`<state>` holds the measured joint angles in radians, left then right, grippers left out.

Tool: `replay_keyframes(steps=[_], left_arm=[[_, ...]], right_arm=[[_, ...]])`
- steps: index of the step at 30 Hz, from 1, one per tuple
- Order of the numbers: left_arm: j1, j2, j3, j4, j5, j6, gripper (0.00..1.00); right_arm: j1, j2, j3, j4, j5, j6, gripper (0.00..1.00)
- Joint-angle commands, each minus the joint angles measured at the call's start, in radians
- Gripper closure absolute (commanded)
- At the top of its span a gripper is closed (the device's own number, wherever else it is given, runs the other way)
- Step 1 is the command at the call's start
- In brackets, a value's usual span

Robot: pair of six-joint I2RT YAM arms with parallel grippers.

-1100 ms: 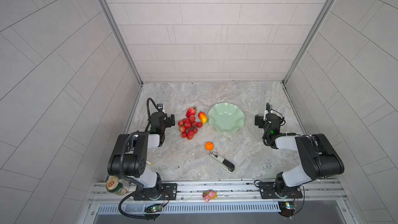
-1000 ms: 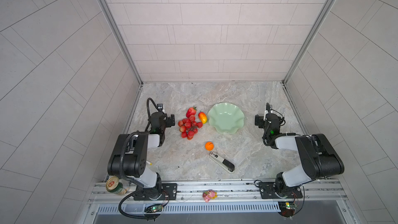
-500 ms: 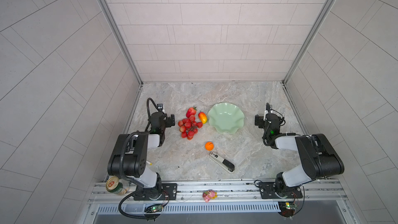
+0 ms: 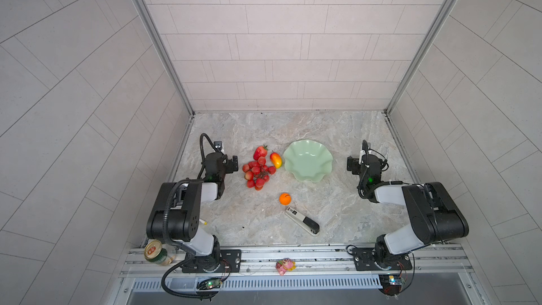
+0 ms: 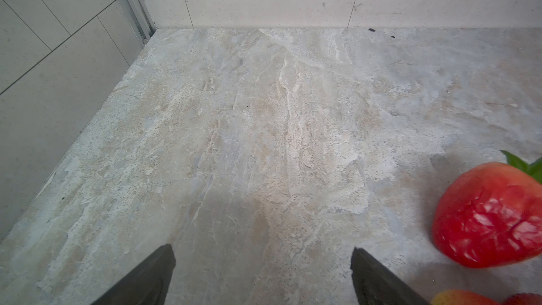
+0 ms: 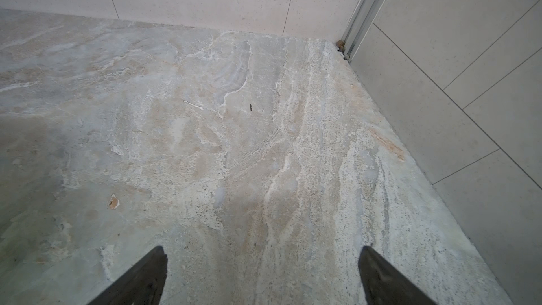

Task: Arrange fruit in a fruit bowl
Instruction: Pick up the fruits from the center of the table.

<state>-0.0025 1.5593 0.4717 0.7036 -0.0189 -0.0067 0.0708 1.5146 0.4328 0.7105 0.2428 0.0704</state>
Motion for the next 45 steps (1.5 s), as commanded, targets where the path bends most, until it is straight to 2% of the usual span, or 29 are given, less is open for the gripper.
replay_keyframes(steps=[1,4,6,7,9,11,15,19,21,25,28,34,37,45], left_arm=[[-0.005,-0.021,-0.008,0.005,0.004,0.003,0.0],[-0.005,-0.046,-0.013,0.019,-0.011,-0.002,0.03],[-0.005,-0.135,0.04,-0.148,-0.09,-0.035,0.06],[-0.005,-0.179,0.066,-0.245,-0.129,-0.058,0.07],[-0.006,-0.262,0.082,-0.317,-0.118,-0.065,0.07],[-0.02,-0.343,0.112,-0.417,-0.149,-0.09,0.07],[-0.047,-0.418,0.23,-0.658,-0.157,-0.165,0.07],[-0.08,-0.422,0.409,-0.965,-0.16,-0.248,0.04],[-0.089,-0.407,0.502,-1.113,-0.118,-0.265,0.02],[-0.088,-0.343,0.721,-1.439,-0.04,-0.221,0.0],[-0.09,-0.341,0.823,-1.606,-0.043,-0.17,0.0],[-0.088,-0.447,0.785,-1.603,-0.032,-0.13,0.0],[-0.088,-0.458,0.788,-1.612,-0.013,-0.119,0.0],[-0.088,-0.433,0.787,-1.629,0.023,-0.106,0.0]], right_arm=[[-0.005,0.002,0.008,0.003,-0.001,-0.011,0.0],[-0.006,-0.001,0.006,0.006,-0.001,-0.011,0.0],[-0.007,-0.006,0.0,0.014,0.0,-0.01,0.01],[-0.002,-0.016,0.005,0.0,0.048,-0.006,0.01],[-0.002,-0.093,0.08,-0.213,0.111,0.026,0.0],[0.0,-0.174,0.178,-0.409,0.117,0.031,0.0],[0.054,-0.315,0.314,-0.619,0.036,0.035,0.0],[0.172,-0.377,0.385,-0.699,-0.087,0.009,0.0],[0.226,-0.358,0.455,-0.774,-0.155,0.023,0.0],[0.32,-0.211,0.688,-1.03,-0.332,0.046,0.0],[0.415,-0.092,0.827,-1.153,-0.364,0.032,0.0],[0.575,0.117,1.021,-1.215,-0.435,0.085,0.01],[0.646,0.191,1.096,-1.234,-0.439,0.108,0.01],[0.741,0.297,1.128,-1.18,-0.458,0.215,0.08]])
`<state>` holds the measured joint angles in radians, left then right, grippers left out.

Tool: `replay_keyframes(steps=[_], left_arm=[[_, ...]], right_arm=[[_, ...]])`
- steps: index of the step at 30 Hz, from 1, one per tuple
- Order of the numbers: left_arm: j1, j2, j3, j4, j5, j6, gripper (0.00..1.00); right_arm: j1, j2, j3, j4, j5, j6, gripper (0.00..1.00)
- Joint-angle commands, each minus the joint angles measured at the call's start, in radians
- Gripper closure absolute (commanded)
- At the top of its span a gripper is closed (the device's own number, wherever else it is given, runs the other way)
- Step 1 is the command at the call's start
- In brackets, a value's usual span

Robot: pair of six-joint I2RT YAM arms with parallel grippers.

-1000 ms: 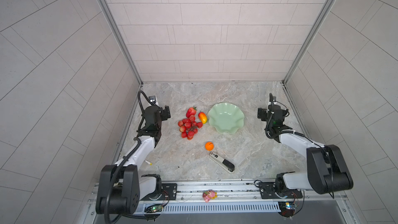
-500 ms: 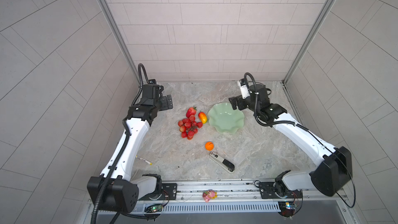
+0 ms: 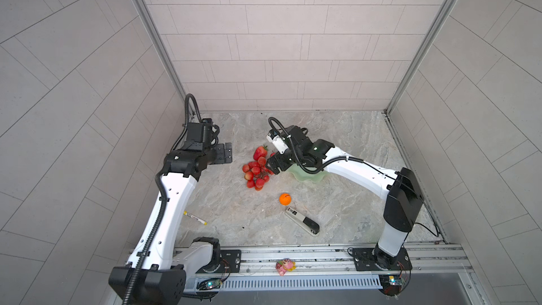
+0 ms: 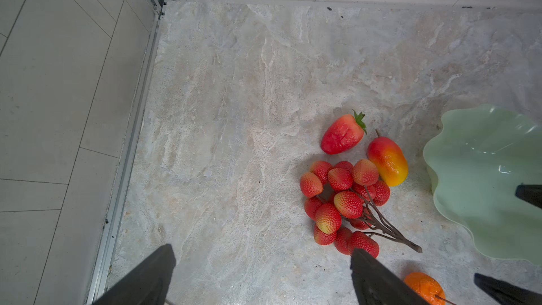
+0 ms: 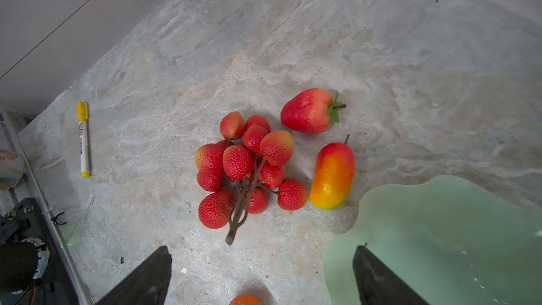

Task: Arrange fruit in a fruit bowl
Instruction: Pick up the fruits from the center of the table.

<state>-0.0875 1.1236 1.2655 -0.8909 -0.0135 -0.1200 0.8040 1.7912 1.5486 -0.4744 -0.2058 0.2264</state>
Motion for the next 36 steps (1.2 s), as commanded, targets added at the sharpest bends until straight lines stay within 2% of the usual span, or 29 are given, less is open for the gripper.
replay_keyframes(steps=[1,9,12,17,19,28,32,36], left_arm=[[-0.003,0.005,-0.005,-0.037,0.019,0.006,0.0],[-0.001,0.016,0.005,-0.047,0.029,0.041,0.0],[-0.002,0.021,0.007,-0.047,0.032,0.047,0.0],[-0.002,0.022,0.008,-0.042,0.034,0.051,0.0],[-0.002,0.025,0.008,-0.041,0.034,0.053,0.0],[0.0,0.022,0.011,-0.032,0.053,0.057,0.0],[0.0,0.024,0.008,-0.025,0.075,0.056,0.0],[-0.001,0.018,0.009,-0.026,0.08,0.054,0.0]], right_arm=[[0.011,0.034,0.016,0.008,-0.008,0.069,0.11],[0.036,0.166,0.1,-0.025,-0.04,0.12,0.31],[0.05,0.204,0.125,-0.045,-0.043,0.126,0.35],[0.055,0.24,0.127,-0.057,-0.041,0.147,0.45],[0.055,0.244,0.126,-0.059,-0.034,0.153,0.52],[0.055,0.254,0.102,-0.073,-0.005,0.151,0.56],[0.055,0.262,0.105,-0.06,-0.014,0.156,0.65],[0.055,0.269,0.115,-0.059,-0.014,0.157,0.68]])
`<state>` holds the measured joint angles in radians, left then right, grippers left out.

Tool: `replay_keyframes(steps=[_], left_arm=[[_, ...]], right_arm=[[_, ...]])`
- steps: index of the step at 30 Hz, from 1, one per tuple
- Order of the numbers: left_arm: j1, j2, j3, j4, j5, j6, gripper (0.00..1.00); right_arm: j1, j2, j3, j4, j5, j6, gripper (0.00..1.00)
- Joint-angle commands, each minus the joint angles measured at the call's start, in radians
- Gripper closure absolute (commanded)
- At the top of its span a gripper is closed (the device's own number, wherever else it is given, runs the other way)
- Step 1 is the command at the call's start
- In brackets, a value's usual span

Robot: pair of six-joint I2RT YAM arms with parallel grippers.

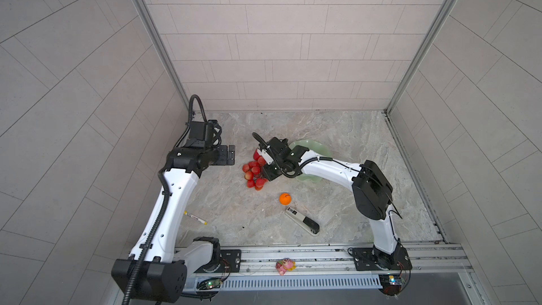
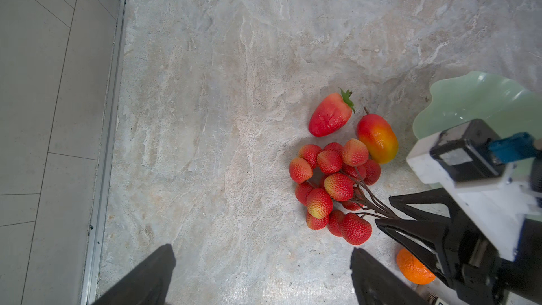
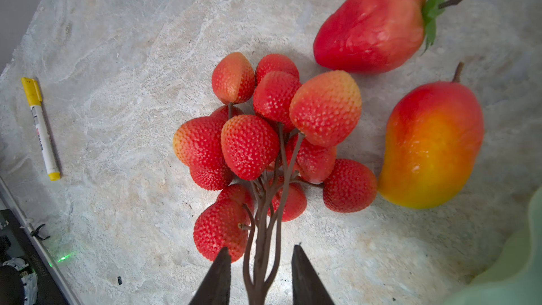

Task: Arrange fruit in a fruit bowl
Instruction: Pick up the fruits from the center of the table.

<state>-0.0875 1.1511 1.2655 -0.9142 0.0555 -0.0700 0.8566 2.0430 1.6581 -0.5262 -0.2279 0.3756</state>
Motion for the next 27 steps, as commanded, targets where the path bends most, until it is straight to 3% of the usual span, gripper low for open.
replay_keyframes(steps=[1,3,7,14,16,20,27], left_arm=[[-0.001,-0.012,0.009,-0.003,0.012,0.005,0.0],[-0.001,-0.017,0.007,-0.001,0.01,0.006,0.0],[0.0,-0.024,0.002,0.001,0.009,0.009,0.0],[0.0,-0.027,0.001,0.004,0.015,0.009,0.0],[0.0,-0.028,0.0,0.004,0.015,0.01,0.0],[0.0,-0.033,-0.001,0.004,0.014,0.011,0.0],[0.0,-0.036,-0.001,0.005,0.015,0.01,0.0]], right_arm=[[0.002,0.019,0.008,-0.009,0.007,0.009,0.69],[0.002,0.023,0.008,-0.009,0.008,0.009,0.76],[0.002,0.023,0.009,-0.004,0.013,0.009,0.79],[0.002,0.023,0.029,-0.011,0.029,0.001,0.72],[0.002,0.027,0.035,-0.014,0.031,-0.004,0.77],[0.002,0.034,0.051,-0.021,0.029,-0.009,0.99],[0.013,-0.001,0.05,-0.021,0.041,-0.042,1.0]])
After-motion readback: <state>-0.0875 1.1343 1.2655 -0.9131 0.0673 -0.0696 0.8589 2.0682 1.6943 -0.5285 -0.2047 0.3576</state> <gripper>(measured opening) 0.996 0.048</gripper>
